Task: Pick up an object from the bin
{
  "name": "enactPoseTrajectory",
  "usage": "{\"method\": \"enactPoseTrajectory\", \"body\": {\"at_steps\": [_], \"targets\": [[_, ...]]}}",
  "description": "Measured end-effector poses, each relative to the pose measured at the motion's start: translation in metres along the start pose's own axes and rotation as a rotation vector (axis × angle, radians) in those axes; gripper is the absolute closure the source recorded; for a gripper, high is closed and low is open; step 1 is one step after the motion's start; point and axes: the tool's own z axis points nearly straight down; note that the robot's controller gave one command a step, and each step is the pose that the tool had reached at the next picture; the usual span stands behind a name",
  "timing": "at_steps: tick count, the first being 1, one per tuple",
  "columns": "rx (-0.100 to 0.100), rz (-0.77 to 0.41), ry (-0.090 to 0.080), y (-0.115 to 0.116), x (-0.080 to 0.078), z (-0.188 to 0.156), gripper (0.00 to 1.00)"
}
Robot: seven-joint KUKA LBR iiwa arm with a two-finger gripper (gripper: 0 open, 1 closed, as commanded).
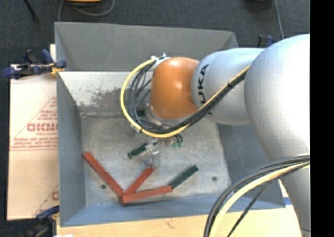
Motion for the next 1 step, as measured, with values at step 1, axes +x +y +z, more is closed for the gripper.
{"method": "enactPoseTrajectory", "body": {"at_steps": [1], "targets": [[-0.001, 0.123, -0.008, 0.0087, -0.0101, -0.0326, 0.00]]}}
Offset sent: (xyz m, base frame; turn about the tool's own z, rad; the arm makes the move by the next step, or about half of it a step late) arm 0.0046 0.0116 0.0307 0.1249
